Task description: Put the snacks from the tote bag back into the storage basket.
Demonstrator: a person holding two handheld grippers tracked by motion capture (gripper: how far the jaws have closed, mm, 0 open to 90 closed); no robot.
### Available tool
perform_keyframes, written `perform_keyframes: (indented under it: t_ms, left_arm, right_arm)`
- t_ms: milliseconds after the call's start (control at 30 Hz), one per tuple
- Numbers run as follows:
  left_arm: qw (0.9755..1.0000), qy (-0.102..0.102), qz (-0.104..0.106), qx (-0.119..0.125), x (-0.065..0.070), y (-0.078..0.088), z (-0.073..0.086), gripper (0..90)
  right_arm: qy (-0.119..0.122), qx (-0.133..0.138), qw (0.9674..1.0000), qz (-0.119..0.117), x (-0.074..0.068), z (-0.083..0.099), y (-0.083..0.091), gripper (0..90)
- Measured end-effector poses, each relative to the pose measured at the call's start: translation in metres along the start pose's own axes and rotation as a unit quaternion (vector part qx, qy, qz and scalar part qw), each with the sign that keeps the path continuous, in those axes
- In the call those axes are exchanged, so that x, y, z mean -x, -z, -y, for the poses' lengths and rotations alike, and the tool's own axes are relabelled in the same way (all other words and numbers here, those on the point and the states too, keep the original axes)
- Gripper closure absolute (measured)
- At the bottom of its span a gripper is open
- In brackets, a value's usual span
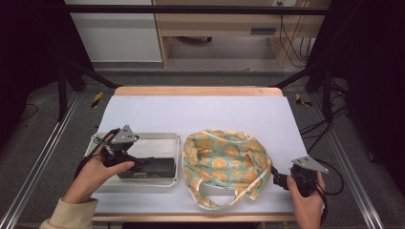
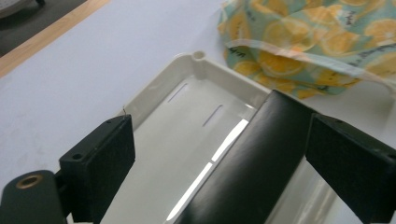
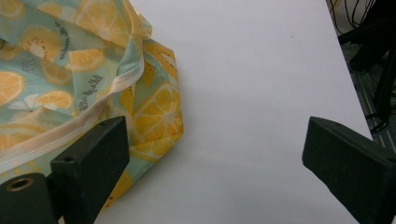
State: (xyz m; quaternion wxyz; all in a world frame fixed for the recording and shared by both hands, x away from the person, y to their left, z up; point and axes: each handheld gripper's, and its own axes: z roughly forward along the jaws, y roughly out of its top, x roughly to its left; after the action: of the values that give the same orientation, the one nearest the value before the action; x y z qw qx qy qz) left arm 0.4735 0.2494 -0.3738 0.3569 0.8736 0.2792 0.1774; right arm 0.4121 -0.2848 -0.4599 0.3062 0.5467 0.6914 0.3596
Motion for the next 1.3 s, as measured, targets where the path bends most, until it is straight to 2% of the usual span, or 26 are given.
perform_keyframes:
  t_ms: [100, 267, 400, 667, 800, 1000, 1167, 1300]
  left_arm:
    - [0.9996, 0.023, -0.007, 0.011, -0.013, 0.004, 0.009, 8.6]
    - [0.9978, 0.057, -0.029, 0.014, -0.03, 0.01, 0.023, 8.9]
    - [0.9967, 0.073, -0.031, 0.015, -0.04, 0.012, 0.032, 8.8]
    - [0.9936, 0.099, -0.052, 0.014, -0.056, 0.014, 0.046, 8.8]
    - [0.9911, 0.114, -0.066, 0.018, -0.063, 0.015, 0.053, 8.8]
    - [0.9874, 0.137, -0.074, 0.029, -0.076, 0.016, 0.067, 10.4]
    - [0.9823, 0.156, -0.098, 0.035, -0.082, 0.014, 0.076, 11.5]
    - [0.9794, 0.163, -0.115, 0.031, -0.084, 0.011, 0.078, 11.9]
  right_arm:
    - [0.001, 0.0, 1.0, 0.0, 0.0, 0.0, 0.0, 7.7]
    - [0.002, 0.001, 1.0, 0.002, 0.0, 0.0, 0.001, 7.7]
    - [0.002, -0.001, 1.0, 0.0, -0.001, 0.0, 0.0, 7.7]
    - [0.003, 0.0, 1.0, 0.001, -0.001, 0.0, 0.0, 7.6]
    - [0.004, -0.002, 1.0, 0.001, -0.001, 0.0, 0.0, 7.7]
    - [0.007, -0.004, 1.0, -0.001, -0.002, -0.001, -0.001, 7.6]
    - [0.007, -0.005, 1.0, 0.0, -0.002, -0.001, -0.001, 7.6]
    - [0.01, -0.006, 0.9999, 0.001, -0.002, -0.001, -0.001, 7.6]
